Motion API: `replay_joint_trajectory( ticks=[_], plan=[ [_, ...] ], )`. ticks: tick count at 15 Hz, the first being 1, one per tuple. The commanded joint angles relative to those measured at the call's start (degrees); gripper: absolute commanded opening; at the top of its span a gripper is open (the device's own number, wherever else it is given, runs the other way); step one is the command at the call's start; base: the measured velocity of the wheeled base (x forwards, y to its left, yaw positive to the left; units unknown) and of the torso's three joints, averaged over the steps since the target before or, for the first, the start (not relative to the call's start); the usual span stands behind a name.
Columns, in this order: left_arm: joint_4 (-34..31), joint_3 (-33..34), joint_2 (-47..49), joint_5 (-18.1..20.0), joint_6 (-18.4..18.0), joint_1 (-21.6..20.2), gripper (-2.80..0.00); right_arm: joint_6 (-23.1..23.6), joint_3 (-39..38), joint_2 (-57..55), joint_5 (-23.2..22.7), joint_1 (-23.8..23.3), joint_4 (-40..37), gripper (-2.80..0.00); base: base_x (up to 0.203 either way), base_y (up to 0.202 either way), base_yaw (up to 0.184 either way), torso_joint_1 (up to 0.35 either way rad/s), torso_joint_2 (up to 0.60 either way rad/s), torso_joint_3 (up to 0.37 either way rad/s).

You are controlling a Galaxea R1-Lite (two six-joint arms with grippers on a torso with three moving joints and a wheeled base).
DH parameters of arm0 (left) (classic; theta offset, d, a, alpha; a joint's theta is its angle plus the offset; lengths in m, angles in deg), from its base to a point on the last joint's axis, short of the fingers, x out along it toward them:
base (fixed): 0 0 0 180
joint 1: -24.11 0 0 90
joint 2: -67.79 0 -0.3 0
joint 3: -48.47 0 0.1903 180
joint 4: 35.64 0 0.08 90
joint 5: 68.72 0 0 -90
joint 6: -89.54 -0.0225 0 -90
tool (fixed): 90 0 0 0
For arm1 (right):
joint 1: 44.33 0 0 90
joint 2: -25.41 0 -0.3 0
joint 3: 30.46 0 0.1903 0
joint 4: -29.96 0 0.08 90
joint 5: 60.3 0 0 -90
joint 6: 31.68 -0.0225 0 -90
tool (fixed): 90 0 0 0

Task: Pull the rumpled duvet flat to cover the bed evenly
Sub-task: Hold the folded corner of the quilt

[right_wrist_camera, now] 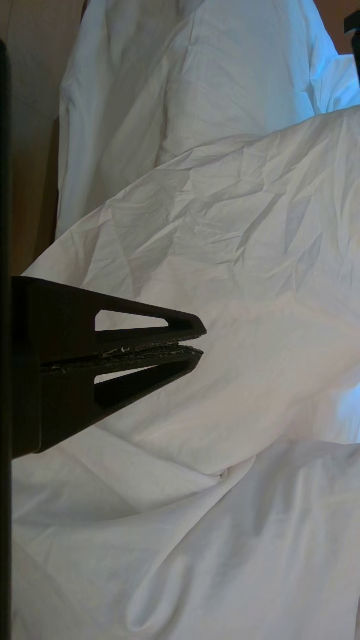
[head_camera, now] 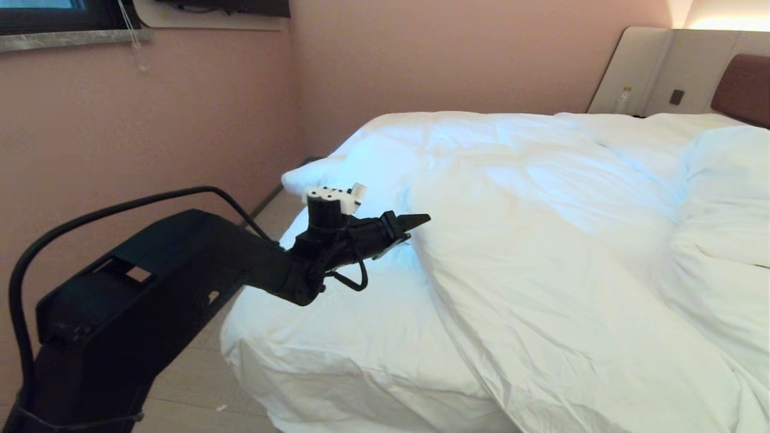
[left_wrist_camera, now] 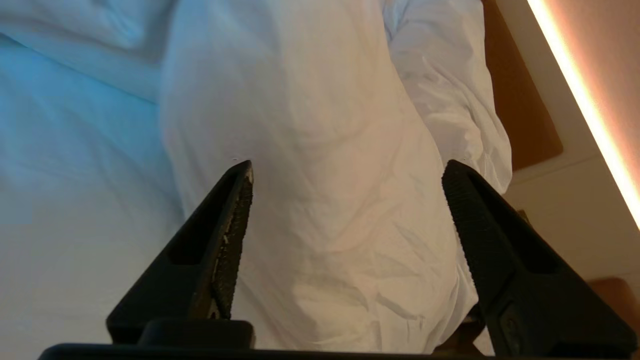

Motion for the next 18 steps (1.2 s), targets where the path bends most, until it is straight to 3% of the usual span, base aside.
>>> replay_joint_trajectory(
  ticks=[1, 14, 18],
  plan=[
    [0.27, -0.43, 1.18, 0.08, 0.28, 0.71, 0.0, 0.01, 0.0, -0.07, 0.0, 0.02, 0.0, -2.8, 0.0, 0.0, 0.0, 0.0, 0.0, 0.0],
    [-3.48, -4.21, 4.02, -2.47, -0.5, 3.37, 0.0, 0.01, 0.0, -0.07, 0.0, 0.02, 0.0, -2.8, 0.0, 0.0, 0.0, 0.0, 0.0, 0.0],
    [-10.52, -6.57, 3.98, -4.47, -1.16, 3.76, 0.0, 0.01, 0.0, -0.07, 0.0, 0.02, 0.0, -2.8, 0.0, 0.0, 0.0, 0.0, 0.0, 0.0]
  ],
)
